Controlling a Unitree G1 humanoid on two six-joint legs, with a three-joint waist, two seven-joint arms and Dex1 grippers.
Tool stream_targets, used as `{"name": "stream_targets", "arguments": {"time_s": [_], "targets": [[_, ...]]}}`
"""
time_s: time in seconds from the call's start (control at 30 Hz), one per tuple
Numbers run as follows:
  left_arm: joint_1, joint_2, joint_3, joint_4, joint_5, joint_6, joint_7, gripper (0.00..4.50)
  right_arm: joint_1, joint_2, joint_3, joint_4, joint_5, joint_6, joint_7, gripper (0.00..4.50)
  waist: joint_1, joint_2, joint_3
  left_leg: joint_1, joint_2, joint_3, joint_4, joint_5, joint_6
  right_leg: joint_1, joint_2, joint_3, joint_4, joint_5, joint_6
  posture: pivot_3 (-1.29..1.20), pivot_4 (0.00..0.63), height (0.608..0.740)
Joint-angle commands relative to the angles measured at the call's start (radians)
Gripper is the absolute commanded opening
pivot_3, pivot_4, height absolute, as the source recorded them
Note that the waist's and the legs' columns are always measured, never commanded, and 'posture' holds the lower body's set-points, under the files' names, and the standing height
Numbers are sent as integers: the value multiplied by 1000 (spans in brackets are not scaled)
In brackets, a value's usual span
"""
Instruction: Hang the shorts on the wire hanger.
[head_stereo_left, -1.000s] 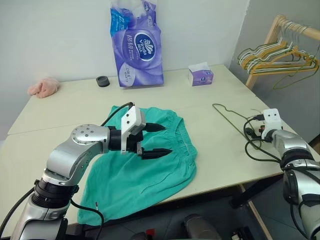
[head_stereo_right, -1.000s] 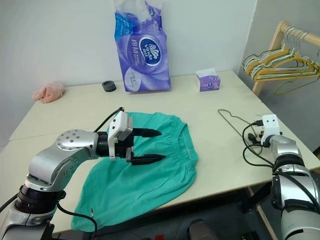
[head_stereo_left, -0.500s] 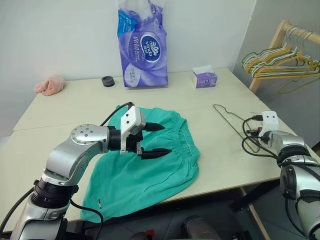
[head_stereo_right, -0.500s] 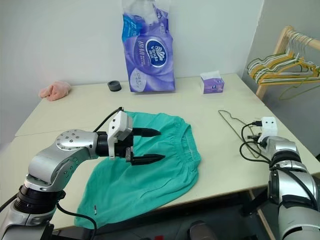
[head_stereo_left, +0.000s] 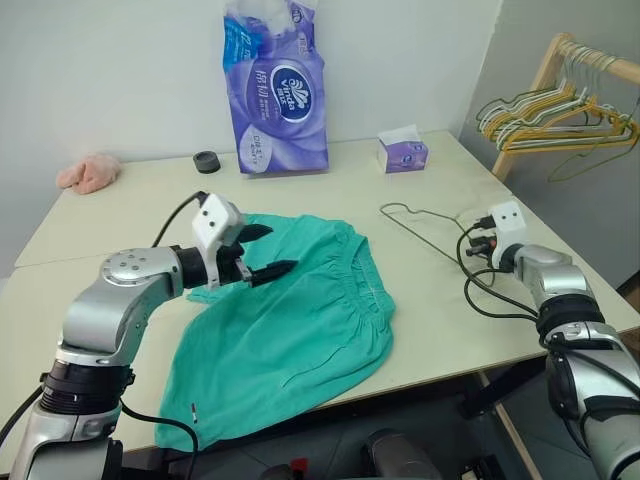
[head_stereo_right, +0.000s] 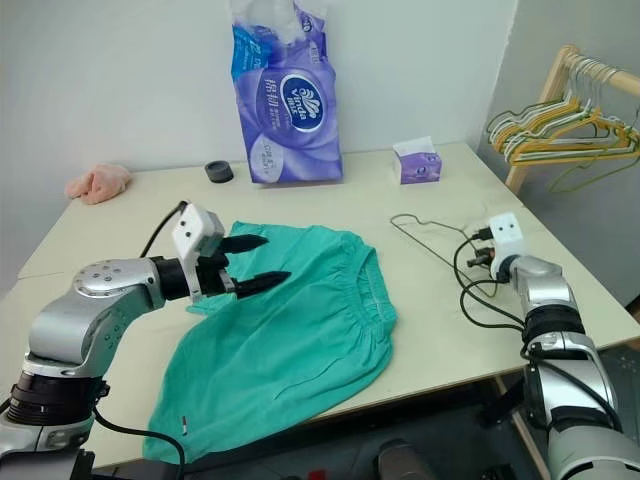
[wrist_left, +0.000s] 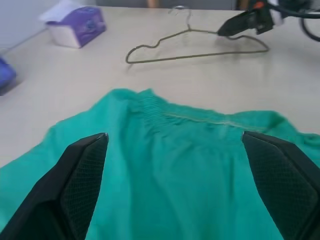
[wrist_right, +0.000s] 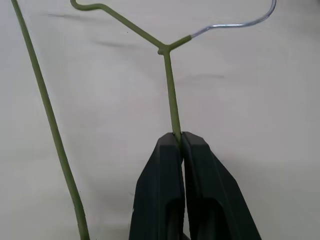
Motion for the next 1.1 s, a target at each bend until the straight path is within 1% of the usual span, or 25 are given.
{"name": "stream_targets", "arguments": {"time_s": [0.03,0.13,0.27,0.37,0.53,0.63,0.9,1.1], "targets": [[-55,25,69,50,2,-9,22,4500,9,-1,40,-176,-29,-52,14,20,2,0,0,0,0,0,0,0,0,0,0,0,0,0,0,-231,28,740],[-88,33,101,102,-23,22,16,4500,21,-16,104,-254,-80,-166,39,20,5,0,0,0,-1,0,0,0,0,0,-1,-1,0,1,1,-228,28,740],[-98,51,111,127,-53,73,-19,4500,36,-41,164,-325,-119,-335,99,20,5,0,0,0,-1,0,0,0,0,0,-2,-1,0,1,1,-226,27,740],[-90,70,101,127,-102,156,-75,4500,47,-59,226,-407,-141,-503,172,20,3,0,0,0,-1,0,0,0,0,0,-2,-1,0,1,1,-230,24,740],[-72,81,56,131,-99,193,-126,4500,36,-43,281,-498,-137,-633,235,20,0,1,1,0,-1,-2,0,0,0,0,-2,-2,0,1,1,-237,23,740],[-71,76,27,139,-88,195,-142,4500,23,-29,300,-538,-136,-656,260,20,2,0,0,0,-1,-3,0,0,0,0,-2,-2,1,1,1,-241,23,740],[0,86,-50,34,-117,220,-241,4500,-2,1,323,-573,-148,-684,294,20,3,1,1,0,-1,-4,0,0,0,0,-2,-3,0,1,1,-246,25,740],[33,97,-99,13,-72,177,-274,4500,-8,18,312,-586,-128,-670,310,20,3,1,1,0,-1,-4,0,0,0,0,-2,-4,0,1,1,-245,25,740]]}}
